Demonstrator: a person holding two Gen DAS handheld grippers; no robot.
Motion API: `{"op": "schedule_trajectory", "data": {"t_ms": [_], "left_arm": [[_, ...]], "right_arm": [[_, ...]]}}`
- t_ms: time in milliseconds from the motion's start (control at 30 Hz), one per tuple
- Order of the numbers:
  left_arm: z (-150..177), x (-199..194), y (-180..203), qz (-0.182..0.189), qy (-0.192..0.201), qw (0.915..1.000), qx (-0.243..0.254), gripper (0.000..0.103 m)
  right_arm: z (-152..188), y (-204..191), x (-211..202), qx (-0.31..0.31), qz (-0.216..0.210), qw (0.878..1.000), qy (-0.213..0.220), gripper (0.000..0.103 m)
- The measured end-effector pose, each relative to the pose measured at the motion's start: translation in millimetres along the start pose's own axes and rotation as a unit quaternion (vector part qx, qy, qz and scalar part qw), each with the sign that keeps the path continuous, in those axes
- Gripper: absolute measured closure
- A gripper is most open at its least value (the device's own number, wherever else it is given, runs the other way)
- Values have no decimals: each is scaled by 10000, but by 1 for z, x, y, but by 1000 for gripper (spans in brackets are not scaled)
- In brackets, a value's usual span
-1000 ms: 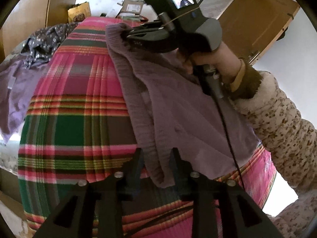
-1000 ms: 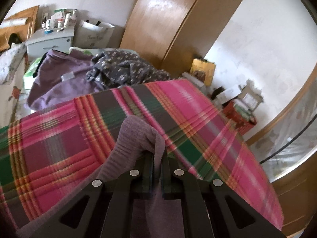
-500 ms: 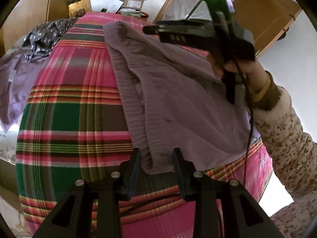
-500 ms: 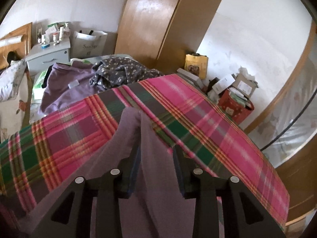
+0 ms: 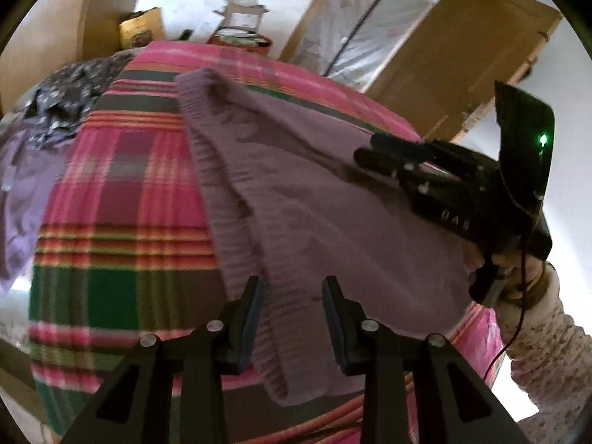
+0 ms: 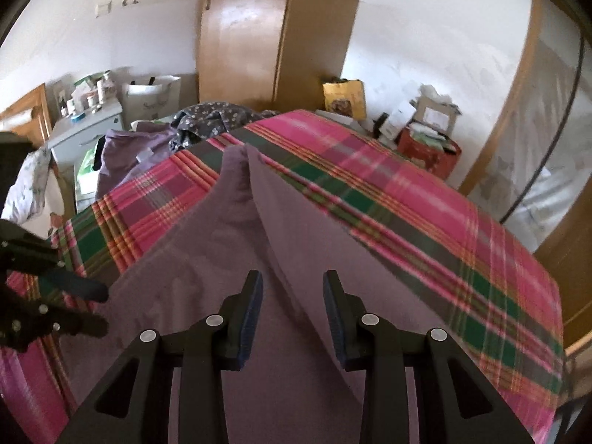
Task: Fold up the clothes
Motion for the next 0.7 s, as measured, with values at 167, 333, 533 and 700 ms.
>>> {"op": "schedule_trajectory", "data": {"t_ms": [167,333,533,700], "left_arm": [[-5,5,4,77,-25,9999,-102,69],[-5,6,-3,324,-147,9985,-418,70],[-10,6,-7,144,-105,9982,-581,99],[-5,-10,-8,73,74,9986,-510,100]], "right_arm": [[14,2,-11,163,12,9999,34,68],[25,-3,-19,305,-56,9995,79,68],[42,-10,-30,411,-62,9991,89,68],[51,-9,-39,557,-29,9984,85,68]]}}
Point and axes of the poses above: each gripper's, at about its wrist camera, not at the fingertips, and x roughly the way its jaws point, y to its right, z to its underside, the point moved 2 cm from there along x, roughly the way its jaws point, and after that the axes turned 7 degrees about y, right-handed, at the moved point
